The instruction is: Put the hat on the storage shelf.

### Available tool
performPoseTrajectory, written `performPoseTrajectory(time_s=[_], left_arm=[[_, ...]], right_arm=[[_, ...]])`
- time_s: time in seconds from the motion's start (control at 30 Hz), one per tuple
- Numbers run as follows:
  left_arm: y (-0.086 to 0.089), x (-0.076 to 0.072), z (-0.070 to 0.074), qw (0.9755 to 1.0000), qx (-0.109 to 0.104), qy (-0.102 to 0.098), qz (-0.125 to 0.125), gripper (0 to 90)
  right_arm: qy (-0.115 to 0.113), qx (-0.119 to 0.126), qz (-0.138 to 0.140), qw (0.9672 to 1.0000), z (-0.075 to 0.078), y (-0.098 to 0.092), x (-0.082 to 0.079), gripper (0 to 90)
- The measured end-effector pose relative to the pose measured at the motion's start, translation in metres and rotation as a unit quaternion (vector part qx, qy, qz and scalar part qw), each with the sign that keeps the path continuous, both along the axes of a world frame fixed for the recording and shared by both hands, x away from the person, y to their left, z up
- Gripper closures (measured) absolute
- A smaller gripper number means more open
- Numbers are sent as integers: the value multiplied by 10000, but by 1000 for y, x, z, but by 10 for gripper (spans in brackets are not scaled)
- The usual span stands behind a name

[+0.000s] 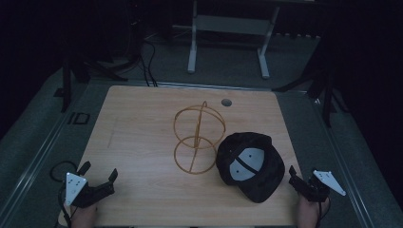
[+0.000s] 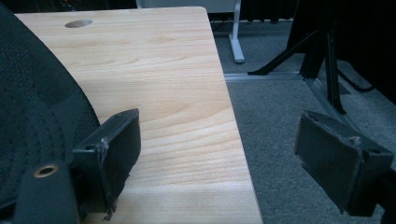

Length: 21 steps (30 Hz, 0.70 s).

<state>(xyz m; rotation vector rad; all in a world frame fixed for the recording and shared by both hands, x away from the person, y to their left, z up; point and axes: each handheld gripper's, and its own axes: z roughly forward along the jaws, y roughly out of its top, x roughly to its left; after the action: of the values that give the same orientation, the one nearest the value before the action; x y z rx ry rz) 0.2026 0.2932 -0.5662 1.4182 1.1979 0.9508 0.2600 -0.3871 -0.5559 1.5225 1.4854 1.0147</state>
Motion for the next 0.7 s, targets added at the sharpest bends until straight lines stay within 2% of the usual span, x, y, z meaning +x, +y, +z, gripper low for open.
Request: performPoseTrajectory(time_s=[0.1, 0.17, 0.2, 0.23, 0.27, 0.3, 0.37, 0.4, 0.47, 0.5, 0.57, 0.67, 0.7], left_arm=[[-1, 0, 0, 10000, 8, 37, 54, 14], [-4, 0, 1, 9998, 38, 131, 121, 14], [-5, -1, 3, 9998, -25, 164, 97, 14], [-8, -4, 5, 9997, -185, 143, -19, 14], [-10, -4, 6, 9996, -205, 158, -76, 14], [-13, -6, 9, 9997, -132, 204, -94, 14], [-17, -7, 13, 9990, -317, 252, -211, 15], [-19, -7, 15, 9984, -365, 346, -258, 14], [-22, -8, 17, 9984, -338, 379, -236, 14], [-28, -8, 22, 9975, -377, 530, -275, 15], [-39, -8, 26, 9973, -286, 609, -294, 15], [-59, -7, 29, 9960, -129, 664, -591, 15], [-67, -6, 30, 9948, -85, 705, -735, 14]], right_arm=[[-2, 36, -11, 10000, 0, -1, 0, 142], [-3, 61, 8, 10000, 0, -1, 0, 142], [-3, 61, 8, 10000, 0, -1, 0, 142], [-4, 55, 13, 10000, 0, -1, 0, 141], [-6, 31, 19, 10000, 0, 0, 0, 141], [6, 11, 21, 10000, 0, 0, 0, 141], [11, -10, 21, 10000, 0, 0, 0, 141], [20, 18, 38, 10000, 0, 0, 0, 141], [57, 138, 71, 9999, 0, -2, 1, 141], [31, 171, 65, 9998, 0, -3, 0, 141], [20, 216, 50, 9998, 0, -4, 0, 141], [35, 98, 64, 9999, 0, -2, 1, 141], [39, 61, 70, 9999, 0, -1, 1, 141]])
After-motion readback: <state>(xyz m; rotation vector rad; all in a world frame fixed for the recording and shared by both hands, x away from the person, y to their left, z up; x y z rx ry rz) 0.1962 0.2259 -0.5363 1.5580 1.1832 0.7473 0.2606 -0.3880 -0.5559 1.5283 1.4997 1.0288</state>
